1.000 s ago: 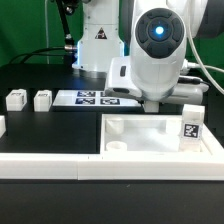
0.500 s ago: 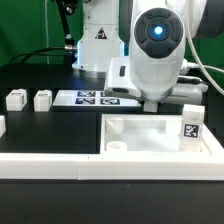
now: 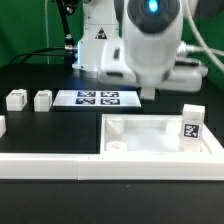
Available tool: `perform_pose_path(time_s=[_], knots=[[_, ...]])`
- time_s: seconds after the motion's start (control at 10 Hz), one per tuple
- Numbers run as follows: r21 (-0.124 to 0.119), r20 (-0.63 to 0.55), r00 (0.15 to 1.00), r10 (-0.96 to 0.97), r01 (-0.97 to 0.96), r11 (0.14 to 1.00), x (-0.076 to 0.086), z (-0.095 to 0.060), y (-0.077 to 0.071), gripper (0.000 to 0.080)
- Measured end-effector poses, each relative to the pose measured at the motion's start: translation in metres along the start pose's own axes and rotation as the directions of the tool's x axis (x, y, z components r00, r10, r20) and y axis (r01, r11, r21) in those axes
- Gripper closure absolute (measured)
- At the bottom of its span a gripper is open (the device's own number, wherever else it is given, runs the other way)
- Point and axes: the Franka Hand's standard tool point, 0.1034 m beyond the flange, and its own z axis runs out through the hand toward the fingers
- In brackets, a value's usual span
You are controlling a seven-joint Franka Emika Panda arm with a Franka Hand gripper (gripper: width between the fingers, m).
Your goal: Assemble square table
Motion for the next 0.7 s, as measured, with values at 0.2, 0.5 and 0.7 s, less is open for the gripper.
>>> perform_pose_path(time_s=[0.2, 0.5, 0.7], knots=[[-0.006, -0.044, 0.998, -0.043, 0.042, 0.999, -0.004, -0.03, 0.023, 0.0509], [-0.017, -0.263, 0.962, -0.076, 0.074, 0.997, 0.005, -0.036, 0.024, 0.0508], [-0.012, -0.435, 0.897, -0.084, 0.088, 0.996, 0.022, -0.071, 0.016, 0.0508]])
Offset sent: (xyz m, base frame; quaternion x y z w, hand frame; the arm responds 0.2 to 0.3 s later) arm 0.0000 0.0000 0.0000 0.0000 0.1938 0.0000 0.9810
